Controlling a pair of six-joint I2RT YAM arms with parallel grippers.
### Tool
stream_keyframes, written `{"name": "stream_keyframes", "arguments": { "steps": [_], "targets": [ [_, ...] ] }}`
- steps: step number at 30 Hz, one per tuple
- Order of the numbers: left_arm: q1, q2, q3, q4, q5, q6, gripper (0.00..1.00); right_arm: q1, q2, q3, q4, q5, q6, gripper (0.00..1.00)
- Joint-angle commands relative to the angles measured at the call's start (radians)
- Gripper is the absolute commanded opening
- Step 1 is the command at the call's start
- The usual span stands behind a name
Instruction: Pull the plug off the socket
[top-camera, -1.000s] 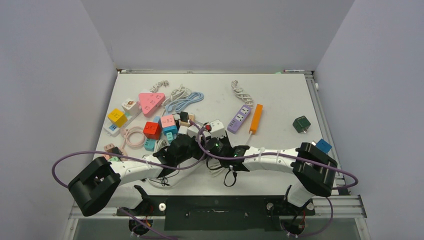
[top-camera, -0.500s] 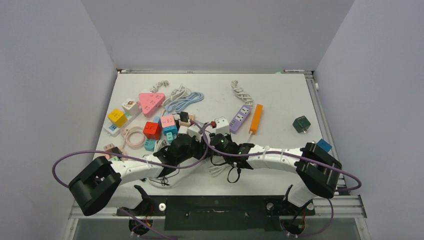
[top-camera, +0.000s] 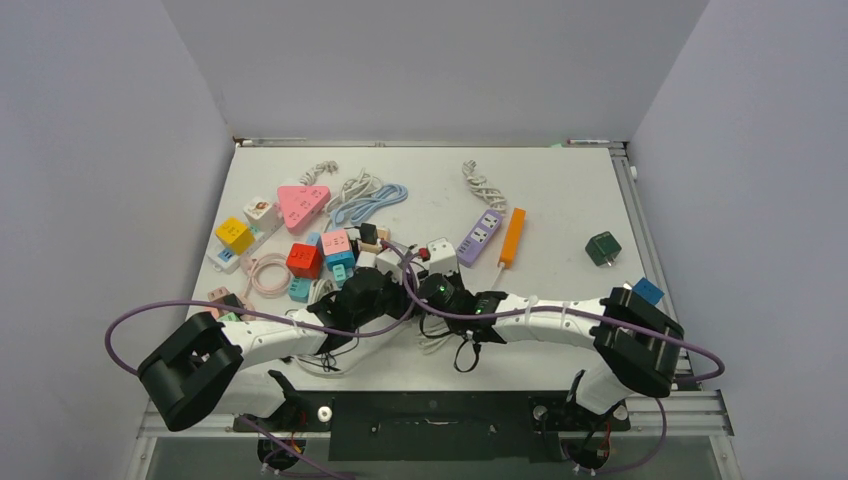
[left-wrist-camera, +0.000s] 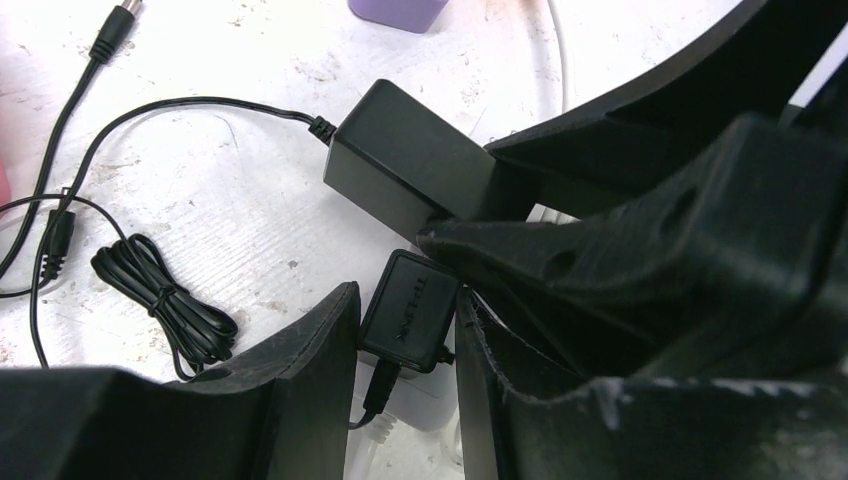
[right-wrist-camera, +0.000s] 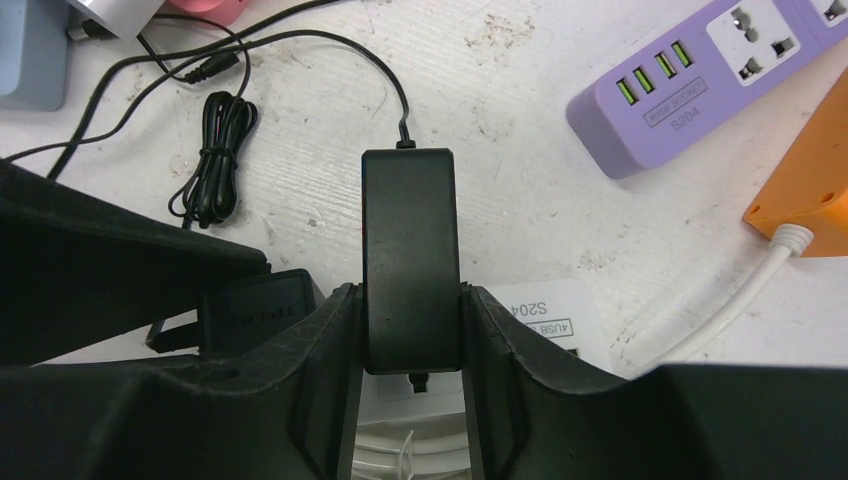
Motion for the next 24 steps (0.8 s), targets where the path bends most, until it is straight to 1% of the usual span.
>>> {"name": "stream_keyframes", "arguments": {
  "steps": [1,4,9,13,19,24],
  "targets": [
    [0.013,0.034,-0.018,-0.188,-0.099,0.009,0.0,0.07,0.006,0.09,-0.015,0.197,-0.019,0.05],
    [0.014,0.034,-0.018,-0.188,-0.099,0.009,0.0,0.087,0.025,0.109,-0.031,0.223,-0.029,0.05],
    [0.015,0.034,-0.018,-0.19,-0.1,0.009,0.0,0.08,0.018,0.102,-0.018,0.196,-0.019,0.05],
    [0.015,0.034,-0.019,-0.19,-0.1,0.009,0.0,0.038,-0.014,0.074,0.006,0.14,0.006,0.05],
    [0.015,0.033,-0.021,-0.19,-0.101,0.008,0.0,-0.072,-0.073,0.001,0.077,-0.023,0.061,0.05],
    [0.014,0.035,-0.02,-0.188,-0.102,0.008,0.0,-0.08,-0.071,0.002,0.067,-0.02,0.055,0.05]
  ]
}}
